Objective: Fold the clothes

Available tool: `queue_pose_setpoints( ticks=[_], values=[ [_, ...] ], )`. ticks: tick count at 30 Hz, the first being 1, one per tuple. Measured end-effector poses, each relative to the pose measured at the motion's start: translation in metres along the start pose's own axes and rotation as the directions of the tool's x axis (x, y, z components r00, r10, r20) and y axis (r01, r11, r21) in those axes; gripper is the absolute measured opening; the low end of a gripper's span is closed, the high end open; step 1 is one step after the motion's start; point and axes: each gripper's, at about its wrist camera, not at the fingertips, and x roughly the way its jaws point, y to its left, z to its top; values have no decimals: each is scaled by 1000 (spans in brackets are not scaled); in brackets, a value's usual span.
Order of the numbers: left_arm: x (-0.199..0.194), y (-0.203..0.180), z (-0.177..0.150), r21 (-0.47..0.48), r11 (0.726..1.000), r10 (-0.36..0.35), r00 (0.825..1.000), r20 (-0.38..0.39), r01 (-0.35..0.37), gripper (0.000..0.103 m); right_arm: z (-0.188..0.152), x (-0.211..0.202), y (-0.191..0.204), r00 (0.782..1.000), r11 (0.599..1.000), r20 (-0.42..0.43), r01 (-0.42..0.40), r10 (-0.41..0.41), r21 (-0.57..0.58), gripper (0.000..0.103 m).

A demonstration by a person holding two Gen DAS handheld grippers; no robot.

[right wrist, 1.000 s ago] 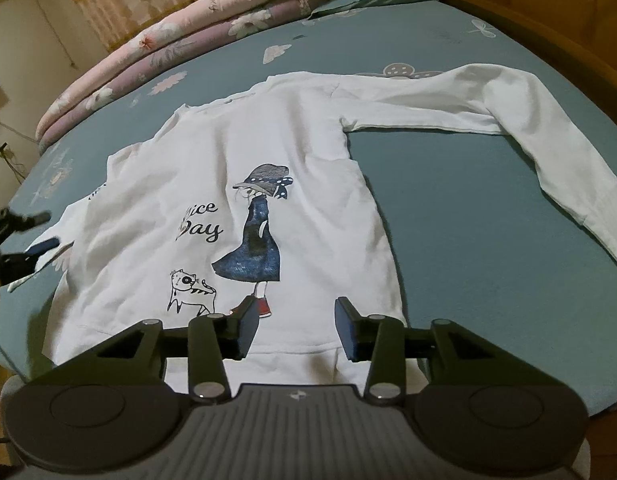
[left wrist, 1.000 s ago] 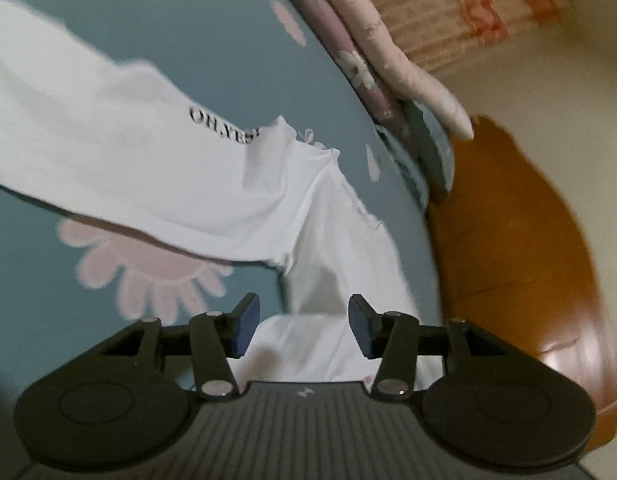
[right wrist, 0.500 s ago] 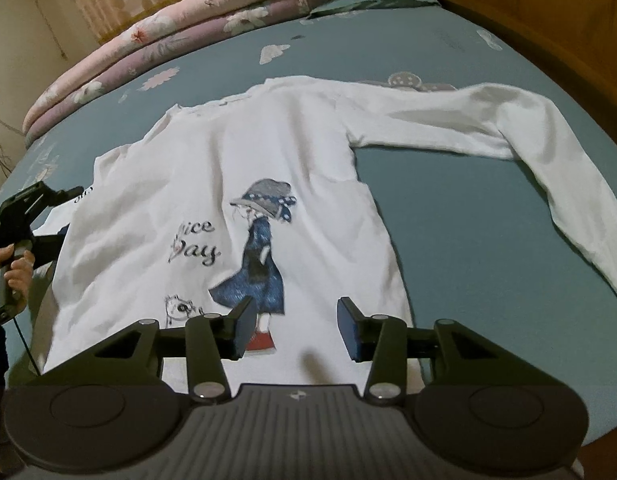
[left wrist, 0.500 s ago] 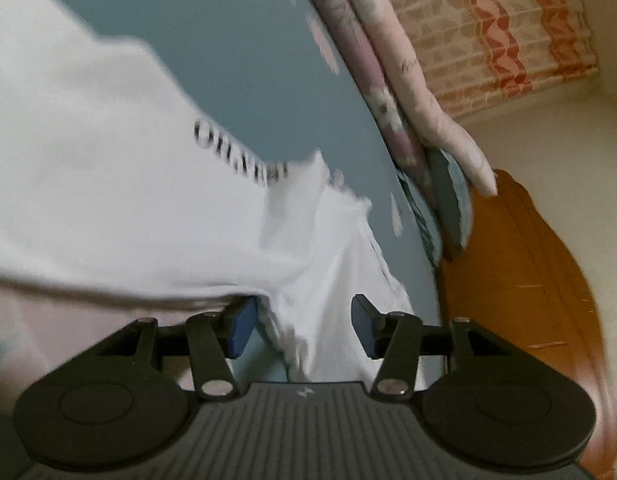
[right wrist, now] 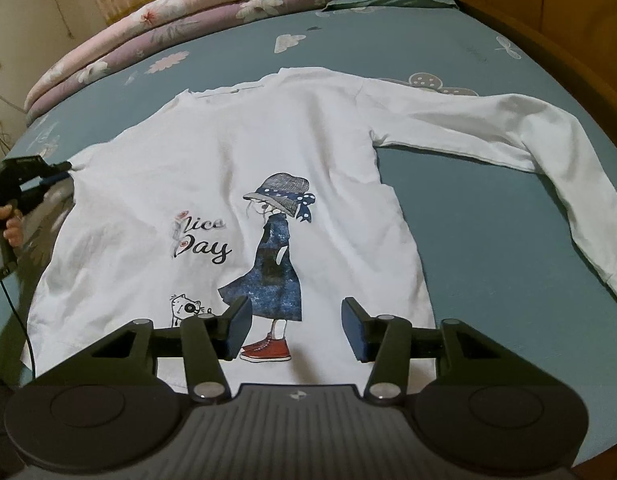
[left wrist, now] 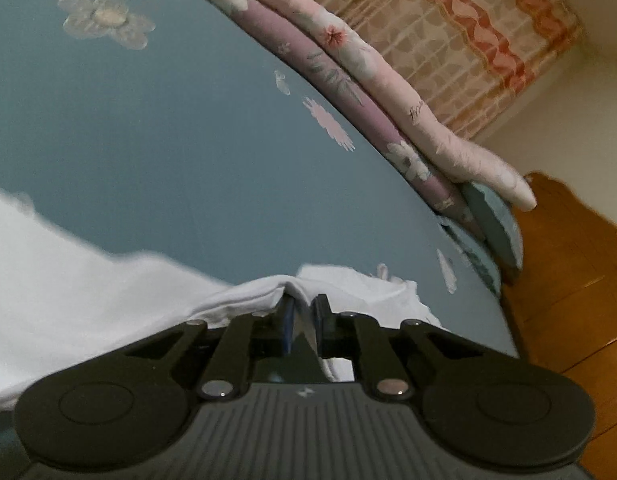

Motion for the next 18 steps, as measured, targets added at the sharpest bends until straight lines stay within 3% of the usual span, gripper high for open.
queue_pose_setpoints(
  ticks=[5, 7, 9, 18],
  values=[
    [0, 1, 15, 51, 998, 35, 999, -5, -34, 10, -2, 1, 1, 1000, 1000, -10, -9, 9, -2, 57],
    [-4, 1, 18, 68, 997, 44, 999, -12, -43, 16, -4, 0, 1, 1000, 1000, -6, -18, 18, -1, 58],
    [-21, 1, 6, 71, 997, 34, 999, -38, -32, 25, -5, -2, 1, 1000, 1000, -3, -26, 26, -1, 58],
    [-99, -4, -50, 102, 995, 3, 986, -166, 14, 37, -13, -10, 3, 997, 997, 17, -72, 72, 1, 59]
  ],
)
